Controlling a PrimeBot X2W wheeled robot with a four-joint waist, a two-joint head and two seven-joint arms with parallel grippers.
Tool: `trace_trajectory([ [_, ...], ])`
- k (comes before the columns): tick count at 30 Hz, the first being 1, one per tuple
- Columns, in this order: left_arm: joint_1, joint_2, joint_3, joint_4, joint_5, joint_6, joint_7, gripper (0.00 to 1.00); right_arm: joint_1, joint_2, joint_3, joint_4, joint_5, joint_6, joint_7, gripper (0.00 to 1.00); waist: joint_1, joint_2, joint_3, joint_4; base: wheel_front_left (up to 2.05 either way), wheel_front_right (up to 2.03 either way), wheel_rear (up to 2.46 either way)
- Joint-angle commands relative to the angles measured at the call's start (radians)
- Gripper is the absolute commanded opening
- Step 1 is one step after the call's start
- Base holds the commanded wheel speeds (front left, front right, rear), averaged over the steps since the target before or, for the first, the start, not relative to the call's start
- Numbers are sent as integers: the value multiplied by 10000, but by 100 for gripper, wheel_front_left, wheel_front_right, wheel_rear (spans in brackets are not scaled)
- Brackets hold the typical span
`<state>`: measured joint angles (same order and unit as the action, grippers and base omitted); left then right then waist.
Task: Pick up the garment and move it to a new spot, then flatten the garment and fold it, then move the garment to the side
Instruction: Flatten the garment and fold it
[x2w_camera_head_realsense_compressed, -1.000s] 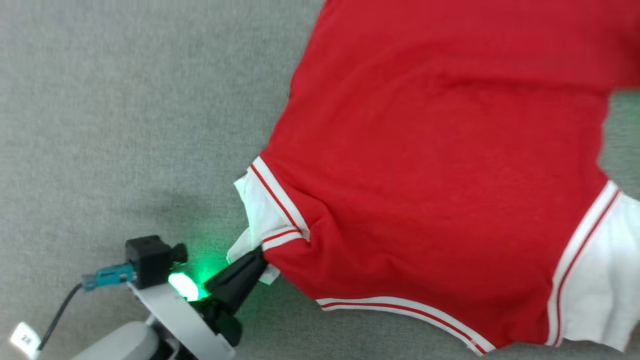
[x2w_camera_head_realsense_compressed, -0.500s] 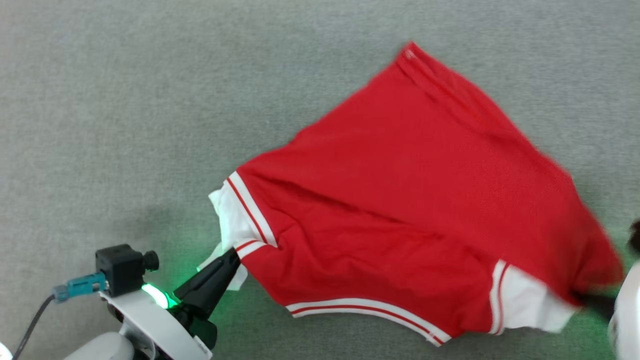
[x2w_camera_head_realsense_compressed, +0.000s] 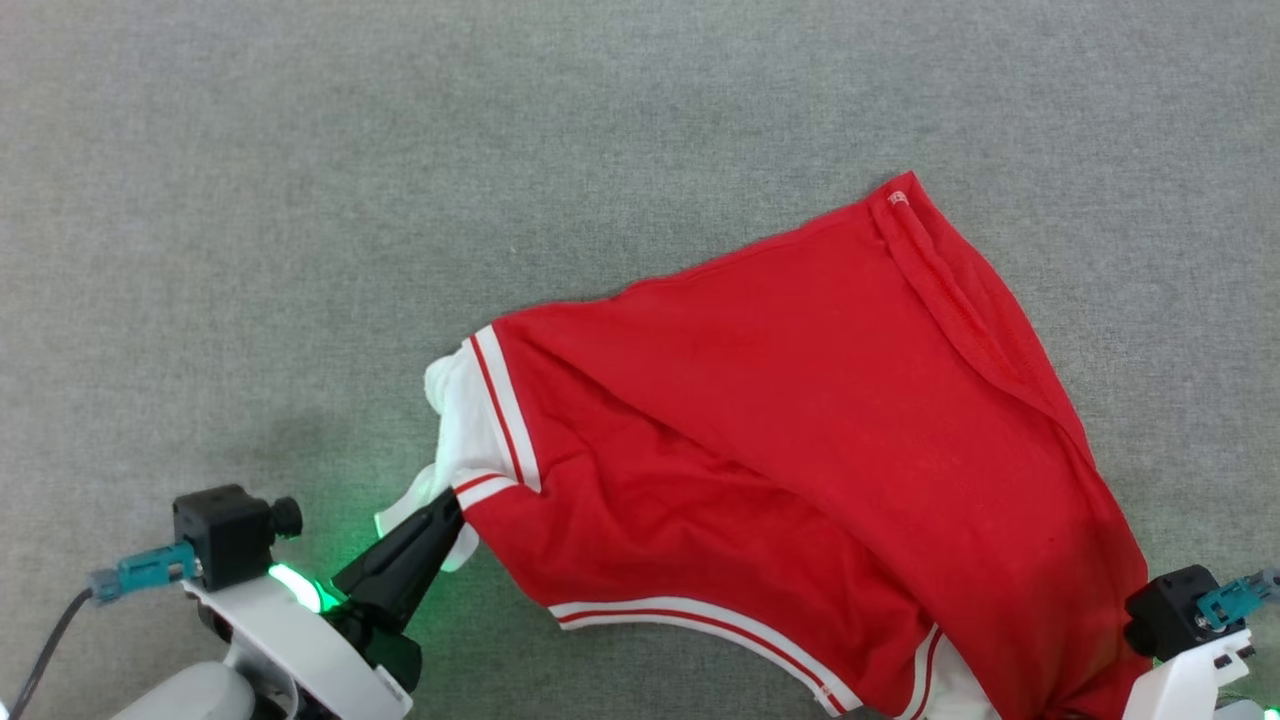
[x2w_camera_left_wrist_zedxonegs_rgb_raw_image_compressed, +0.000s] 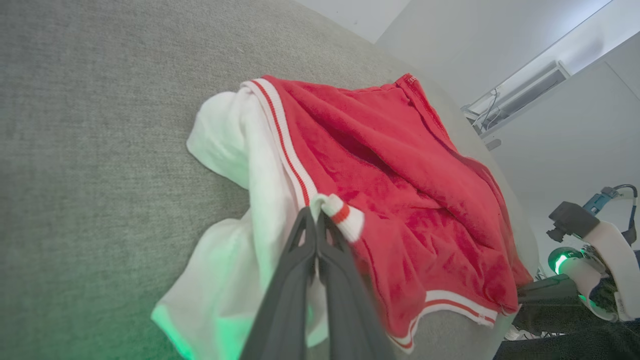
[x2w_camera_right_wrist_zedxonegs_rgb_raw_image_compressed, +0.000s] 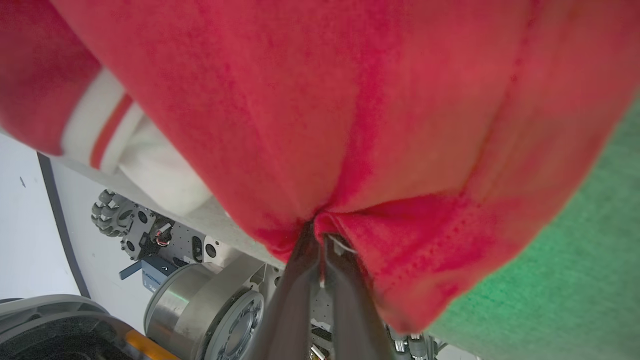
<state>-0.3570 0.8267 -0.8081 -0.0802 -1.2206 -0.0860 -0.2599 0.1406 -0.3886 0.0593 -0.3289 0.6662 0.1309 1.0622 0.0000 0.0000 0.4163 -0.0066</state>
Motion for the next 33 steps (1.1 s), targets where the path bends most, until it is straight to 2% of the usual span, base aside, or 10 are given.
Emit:
trace_trajectory([
  [1,101,46,35,-18,35,64,-23,0,-207,147,73,111,-124,-7,-289,41,0,0,-5,-14,0,0,0],
  [2,107,51,48,-25,21,74,-24,0,-329,215,-92,95,-111,-10,-497,100,0,0,-9,-26,0,0,0],
  [5,125,55,89,-61,-4,77,-28,0,-538,99,-692,-150,-182,-13,-741,100,0,0,-19,-57,0,0,0],
  [11,114,-60,87,-101,109,25,-34,0,-755,-74,-2025,-1620,473,-7,-127,100,0,0,2,13,0,0,0],
  [14,4,-167,30,-89,161,-17,-18,0,-1324,-102,-2664,-2220,724,-7,273,100,0,0,25,120,0,0,0],
  [17,-146,-270,-32,-65,238,-78,34,0,-2415,-309,-2731,-2239,782,-7,588,100,0,0,94,279,0,0,0],
  [22,-479,-474,-124,24,338,-199,124,0,-4805,-731,-1419,-1043,-49,-7,114,100,0,0,281,625,0,0,0],
  [28,-865,-780,-280,271,423,-325,197,0,-7550,-707,758,1736,-868,-7,-677,100,0,0,473,1102,0,0,0],
  [33,-1178,-1031,-425,450,507,-397,216,0,-9090,-736,2013,4041,-1232,-7,-1216,100,0,0,691,1470,0,0,0],
])
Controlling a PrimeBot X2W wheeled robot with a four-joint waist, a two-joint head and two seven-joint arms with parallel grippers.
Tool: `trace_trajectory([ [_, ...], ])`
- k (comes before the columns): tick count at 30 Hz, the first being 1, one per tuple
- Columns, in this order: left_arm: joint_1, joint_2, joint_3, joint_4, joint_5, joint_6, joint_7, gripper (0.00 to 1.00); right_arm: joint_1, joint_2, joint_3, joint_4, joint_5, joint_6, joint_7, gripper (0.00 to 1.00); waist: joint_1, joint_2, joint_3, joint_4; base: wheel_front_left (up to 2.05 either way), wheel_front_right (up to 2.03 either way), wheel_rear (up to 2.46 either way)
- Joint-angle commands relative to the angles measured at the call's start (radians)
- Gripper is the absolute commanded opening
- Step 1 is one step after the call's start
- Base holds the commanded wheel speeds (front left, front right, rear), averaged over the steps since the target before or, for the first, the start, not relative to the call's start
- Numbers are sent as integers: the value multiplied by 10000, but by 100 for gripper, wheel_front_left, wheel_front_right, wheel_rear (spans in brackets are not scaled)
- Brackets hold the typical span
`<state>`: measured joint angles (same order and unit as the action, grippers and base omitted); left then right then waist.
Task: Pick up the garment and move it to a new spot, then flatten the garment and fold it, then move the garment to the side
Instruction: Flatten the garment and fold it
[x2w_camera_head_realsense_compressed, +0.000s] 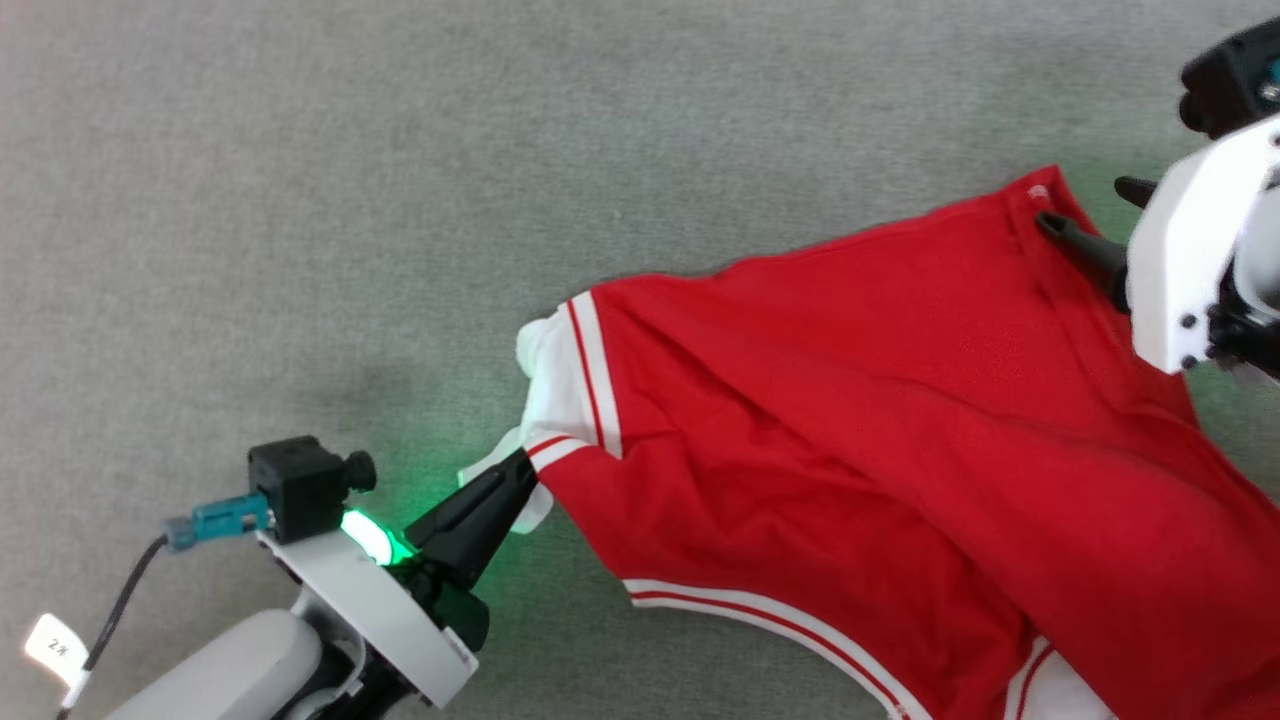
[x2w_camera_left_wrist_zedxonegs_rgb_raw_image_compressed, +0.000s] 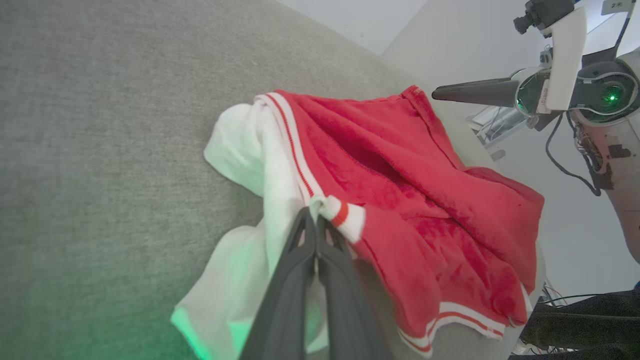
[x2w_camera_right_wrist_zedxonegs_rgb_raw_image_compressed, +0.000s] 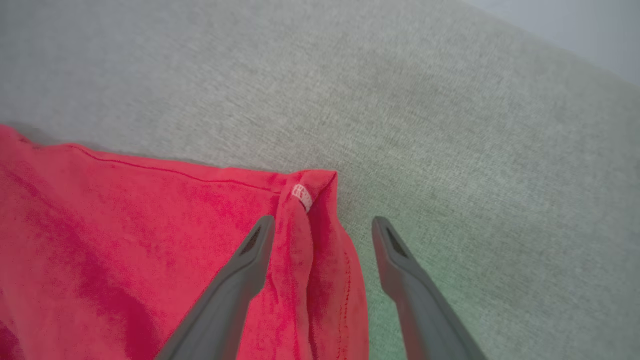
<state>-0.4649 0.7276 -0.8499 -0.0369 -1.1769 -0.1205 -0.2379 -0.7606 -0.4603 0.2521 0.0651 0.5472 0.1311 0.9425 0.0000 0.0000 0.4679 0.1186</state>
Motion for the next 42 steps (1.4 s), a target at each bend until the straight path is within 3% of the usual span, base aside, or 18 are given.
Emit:
trace_trajectory([
  [1,-150,-87,-41,58,80,-58,-3,0,-250,-50,322,470,-67,-9,-46,100,0,0,199,279,0,0,0],
  [8,-390,-280,-157,296,63,-112,-79,0,-609,-212,1598,1922,413,-7,-67,100,0,0,246,425,0,0,0],
  [9,-405,-293,-171,342,60,-100,-93,0,-602,-247,1751,1994,512,-2,-130,53,0,0,220,418,0,0,0],
  [10,-420,-299,-180,387,53,-98,-107,0,-652,-262,1812,2033,587,-2,-319,35,0,0,194,406,0,0,0],
  [11,-437,-286,-175,448,54,-102,-122,0,-725,-233,1727,2102,640,-2,-579,11,0,0,150,385,0,0,0],
  [12,-445,-270,-166,501,51,-105,-122,0,-800,-200,1668,2161,695,-4,-826,0,0,0,90,359,0,0,0],
  [20,-1133,74,-82,298,-403,-112,-180,0,-1533,258,222,3125,786,-4,-3166,0,0,0,-493,32,0,0,0],
  [27,-3591,236,358,322,-1686,-106,373,0,-2841,979,-1931,4392,169,-4,-5097,0,0,0,-730,-384,0,0,0],
  [30,-5120,60,774,1198,-2281,-107,860,0,-3775,1247,-2879,4885,-236,-4,-5921,0,0,0,-549,-581,0,0,0],
  [35,-7958,-742,1614,3371,-3055,-106,1402,0,-5545,1614,-4298,5778,-943,-9,-7170,0,0,0,6,-895,0,0,0],
  [42,-11469,-1511,1928,6009,-2855,-86,1885,0,-7780,1909,-5496,6821,-1813,-13,-8740,0,0,0,687,-1259,0,0,0],
])
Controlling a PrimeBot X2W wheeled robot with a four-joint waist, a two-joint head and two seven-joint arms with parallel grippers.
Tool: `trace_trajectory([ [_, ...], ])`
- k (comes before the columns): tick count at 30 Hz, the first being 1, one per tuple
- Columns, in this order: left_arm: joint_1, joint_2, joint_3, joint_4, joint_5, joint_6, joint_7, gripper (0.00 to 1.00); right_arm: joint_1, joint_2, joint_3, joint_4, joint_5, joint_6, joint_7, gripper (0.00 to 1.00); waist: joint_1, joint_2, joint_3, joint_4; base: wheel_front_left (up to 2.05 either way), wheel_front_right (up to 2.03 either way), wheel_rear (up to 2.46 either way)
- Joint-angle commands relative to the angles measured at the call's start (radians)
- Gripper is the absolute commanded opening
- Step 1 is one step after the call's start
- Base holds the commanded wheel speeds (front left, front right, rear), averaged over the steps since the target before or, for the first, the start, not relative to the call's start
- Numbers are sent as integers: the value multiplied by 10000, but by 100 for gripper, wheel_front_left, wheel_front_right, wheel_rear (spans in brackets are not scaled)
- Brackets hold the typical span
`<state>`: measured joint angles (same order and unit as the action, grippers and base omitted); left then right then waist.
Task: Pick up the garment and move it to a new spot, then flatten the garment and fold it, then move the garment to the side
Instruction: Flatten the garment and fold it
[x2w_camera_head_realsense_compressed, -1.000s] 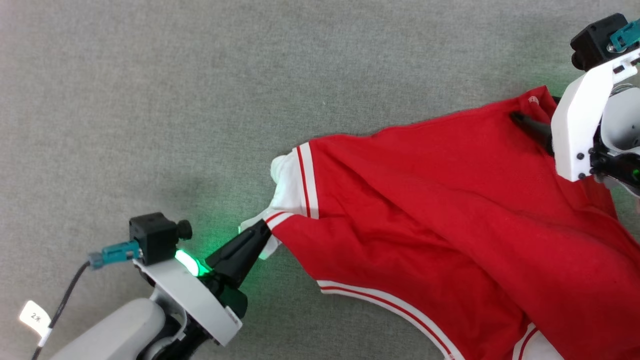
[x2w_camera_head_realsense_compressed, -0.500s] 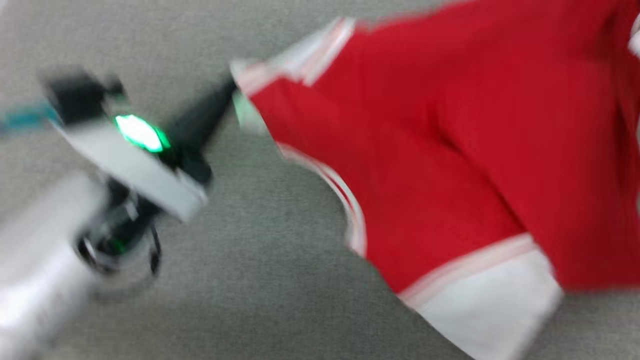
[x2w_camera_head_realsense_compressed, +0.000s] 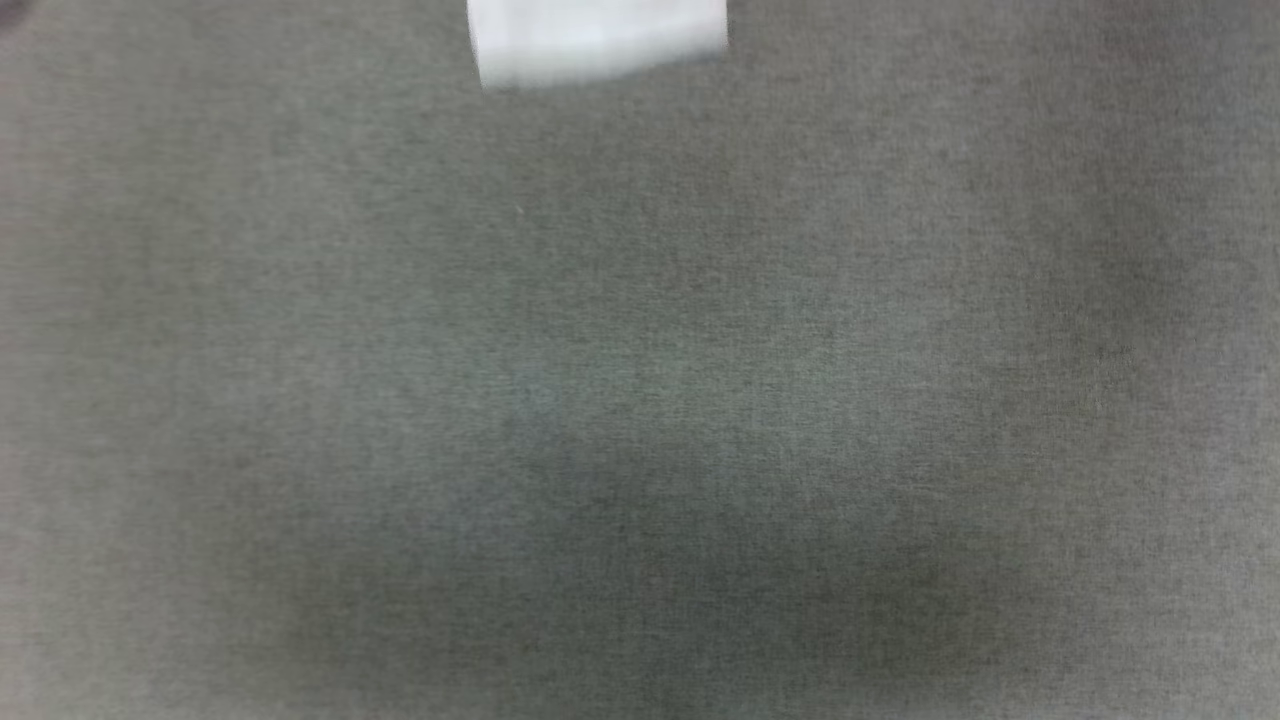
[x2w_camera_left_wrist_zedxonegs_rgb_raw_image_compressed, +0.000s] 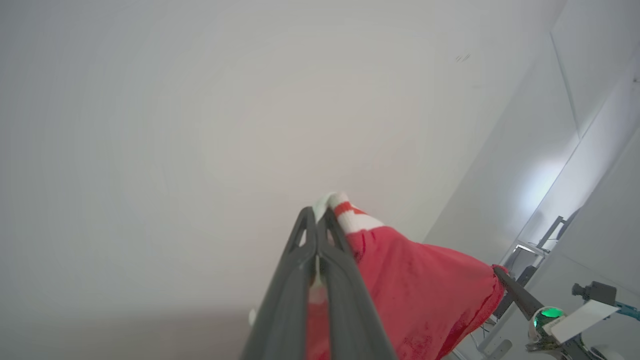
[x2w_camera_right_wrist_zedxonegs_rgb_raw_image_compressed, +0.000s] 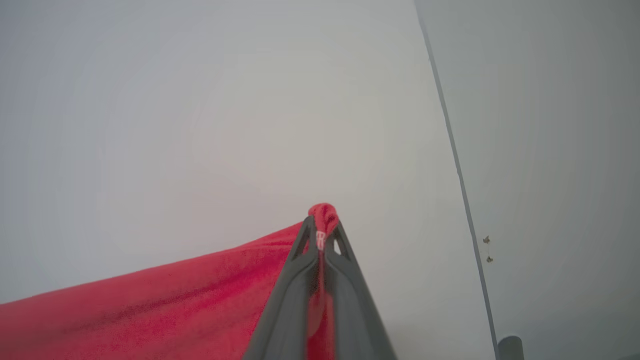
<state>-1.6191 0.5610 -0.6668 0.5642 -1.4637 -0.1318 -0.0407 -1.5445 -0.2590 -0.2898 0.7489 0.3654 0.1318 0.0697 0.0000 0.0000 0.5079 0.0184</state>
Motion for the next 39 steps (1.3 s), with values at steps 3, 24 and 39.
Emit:
trace_trajectory([
  [3,-747,-75,166,452,35,28,-316,0,-611,-111,-231,383,-231,-22,-368,0,0,0,529,-327,0,0,0],
  [24,6077,575,-359,-4452,-1041,22,-1959,0,4813,-1175,3038,-2080,2901,-16,1290,0,0,0,386,92,0,0,0],
  [39,12075,684,1394,-7376,600,18,-2233,0,12635,-1132,990,-8643,3704,-16,3921,0,0,0,-785,276,0,0,0],
])
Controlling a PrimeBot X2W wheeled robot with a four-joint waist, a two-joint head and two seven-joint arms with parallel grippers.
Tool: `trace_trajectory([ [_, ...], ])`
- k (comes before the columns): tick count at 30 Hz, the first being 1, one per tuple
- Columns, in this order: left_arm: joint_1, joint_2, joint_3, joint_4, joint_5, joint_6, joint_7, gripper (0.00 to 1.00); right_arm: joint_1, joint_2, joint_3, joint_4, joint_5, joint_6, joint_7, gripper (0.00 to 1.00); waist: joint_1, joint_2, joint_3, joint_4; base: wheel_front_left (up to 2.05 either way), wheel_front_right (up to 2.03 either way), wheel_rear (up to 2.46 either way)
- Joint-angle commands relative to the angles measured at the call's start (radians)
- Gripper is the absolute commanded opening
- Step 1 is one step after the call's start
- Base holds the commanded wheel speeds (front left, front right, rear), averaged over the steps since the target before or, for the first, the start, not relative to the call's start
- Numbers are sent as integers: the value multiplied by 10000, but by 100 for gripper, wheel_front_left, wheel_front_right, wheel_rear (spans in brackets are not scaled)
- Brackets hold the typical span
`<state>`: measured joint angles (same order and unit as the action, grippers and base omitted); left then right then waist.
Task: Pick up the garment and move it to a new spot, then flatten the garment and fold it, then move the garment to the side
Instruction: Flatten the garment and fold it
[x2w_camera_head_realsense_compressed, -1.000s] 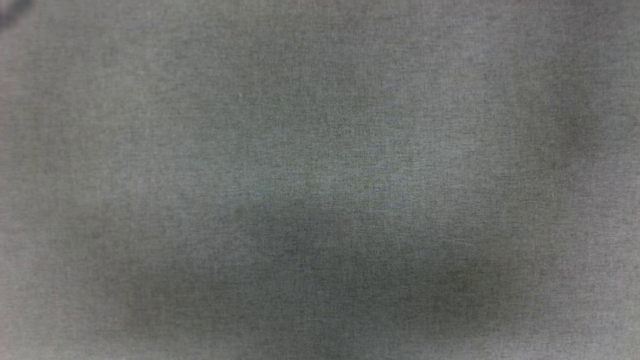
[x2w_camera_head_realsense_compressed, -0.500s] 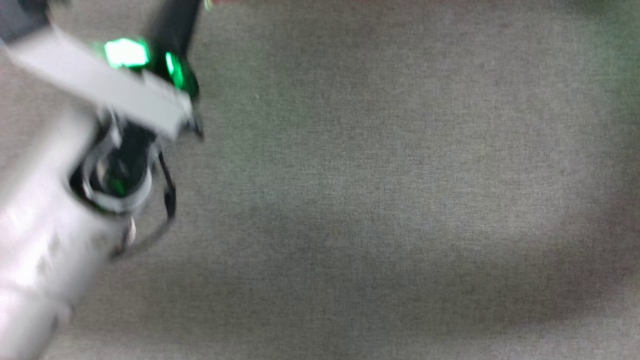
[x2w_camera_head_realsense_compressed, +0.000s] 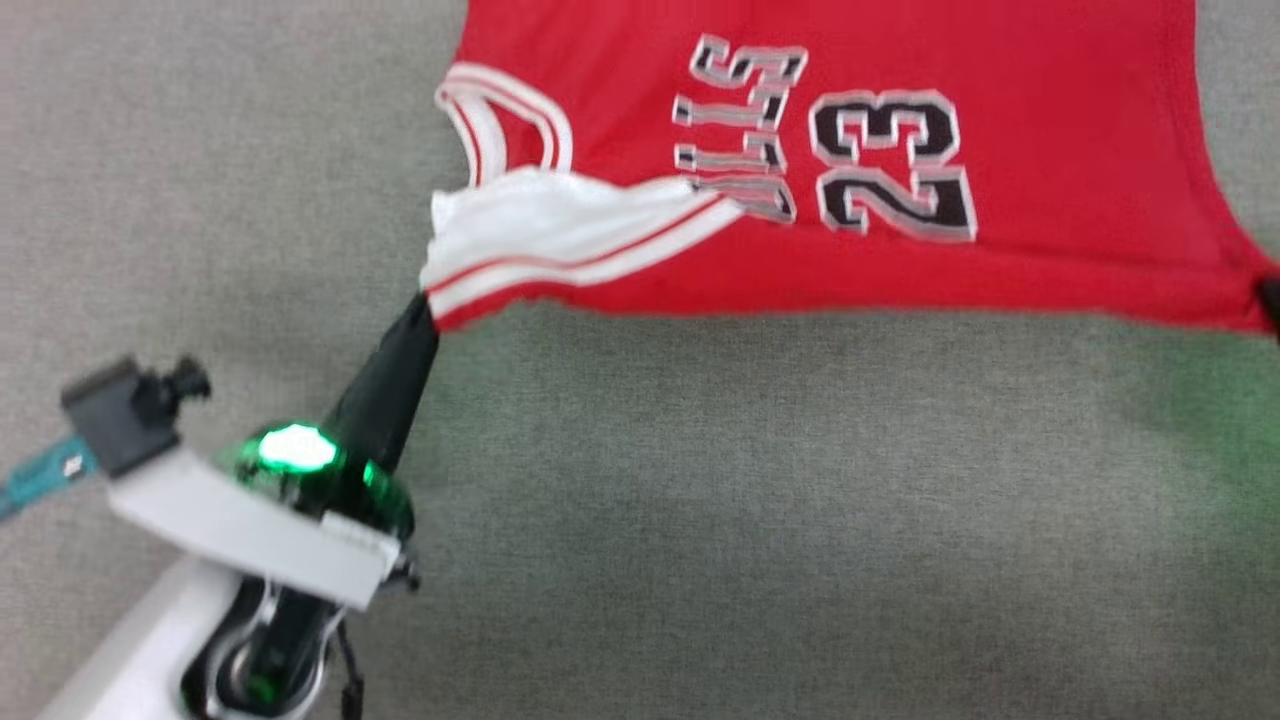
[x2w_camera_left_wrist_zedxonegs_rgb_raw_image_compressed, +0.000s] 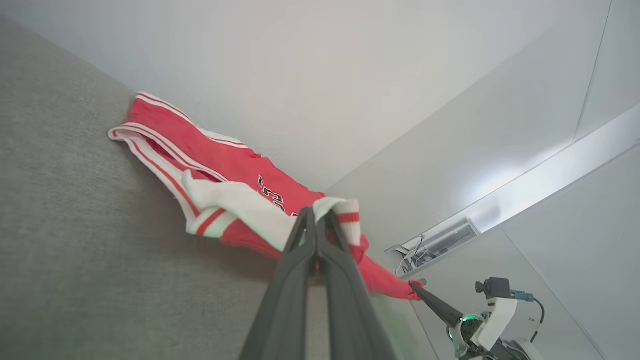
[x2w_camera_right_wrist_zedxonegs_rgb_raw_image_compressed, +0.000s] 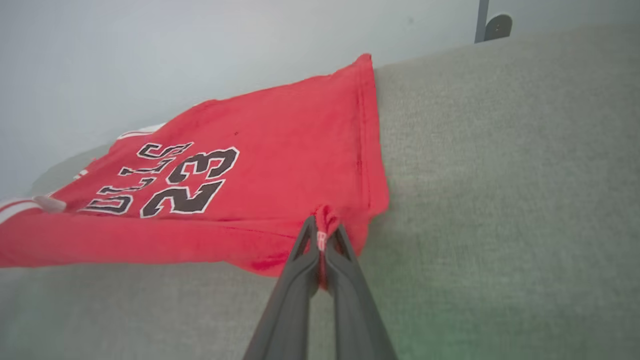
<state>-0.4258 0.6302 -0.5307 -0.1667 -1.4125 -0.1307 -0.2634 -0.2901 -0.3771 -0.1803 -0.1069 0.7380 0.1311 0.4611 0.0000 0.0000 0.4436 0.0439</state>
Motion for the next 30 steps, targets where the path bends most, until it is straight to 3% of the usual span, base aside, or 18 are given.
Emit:
trace_trajectory([
  [1,542,25,206,-199,195,8,-7,0,441,204,-311,-435,-95,-9,137,0,0,0,-182,9,0,0,0],
  [9,2884,-77,1186,-1541,941,7,-9,0,2661,1501,-1511,-2762,-312,-9,1136,0,0,0,-298,26,0,0,0],
  [14,3161,-46,1377,-1920,1159,8,-10,0,2754,1895,-1669,-3540,-348,-9,1644,0,0,0,-254,-51,0,0,0],
  [22,1557,76,812,-1125,1006,8,-9,0,931,1619,-1107,-2542,-679,-9,1980,0,0,0,-51,-152,0,0,0],
  [30,103,-460,872,132,1378,8,-6,0,-586,1500,-953,-954,-941,-9,1633,0,0,0,292,-149,0,0,0],
])
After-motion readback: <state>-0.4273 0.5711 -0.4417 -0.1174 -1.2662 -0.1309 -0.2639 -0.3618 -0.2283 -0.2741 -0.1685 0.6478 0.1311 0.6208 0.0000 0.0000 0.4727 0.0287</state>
